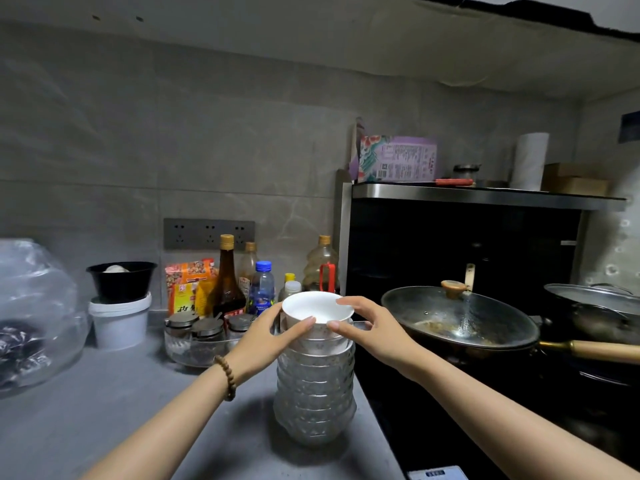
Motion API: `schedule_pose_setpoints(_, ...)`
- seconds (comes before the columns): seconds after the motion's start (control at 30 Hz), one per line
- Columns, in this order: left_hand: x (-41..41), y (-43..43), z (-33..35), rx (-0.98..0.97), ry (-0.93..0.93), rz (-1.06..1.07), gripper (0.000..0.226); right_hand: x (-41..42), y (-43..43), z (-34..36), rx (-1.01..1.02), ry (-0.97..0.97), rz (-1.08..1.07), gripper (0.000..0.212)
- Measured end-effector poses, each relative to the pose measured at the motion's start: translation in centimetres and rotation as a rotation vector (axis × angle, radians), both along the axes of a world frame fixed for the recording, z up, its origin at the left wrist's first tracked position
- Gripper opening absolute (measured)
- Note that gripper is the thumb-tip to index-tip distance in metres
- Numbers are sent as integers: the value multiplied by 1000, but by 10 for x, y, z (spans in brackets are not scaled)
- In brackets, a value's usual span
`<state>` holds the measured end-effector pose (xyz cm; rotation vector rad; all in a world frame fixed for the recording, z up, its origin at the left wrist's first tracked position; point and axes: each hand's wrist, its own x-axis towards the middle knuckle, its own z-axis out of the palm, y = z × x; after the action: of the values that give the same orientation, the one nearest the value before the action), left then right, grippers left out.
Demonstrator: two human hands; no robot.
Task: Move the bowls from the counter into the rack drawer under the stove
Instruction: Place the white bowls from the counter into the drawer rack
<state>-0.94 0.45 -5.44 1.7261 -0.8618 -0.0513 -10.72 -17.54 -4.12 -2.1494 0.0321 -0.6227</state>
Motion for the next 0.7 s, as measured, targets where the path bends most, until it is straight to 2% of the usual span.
schedule_pose_setpoints(0.23,-21,-6,30,-187,-47,-46,58,-18,2,26,113,-167,13,27)
schedule_pose_setpoints(0.37,-41,-20,42,-246,-51,-122,66,-41,-3,39,293,-249,38,18)
schedule_pose_setpoints(0.5,-74,-40,44,-327,13,-218,65,-77,-17,42,337,-251,6,36)
schedule_pose_setpoints(0.6,-100,-62,38,-379,86,-286,61,-113,-29,37,374,-216,-39,30)
schedule_pose_setpoints(0.7,-126,-88,27,-351,163,-378,64,-152,-51,25,334,-194,-95,52)
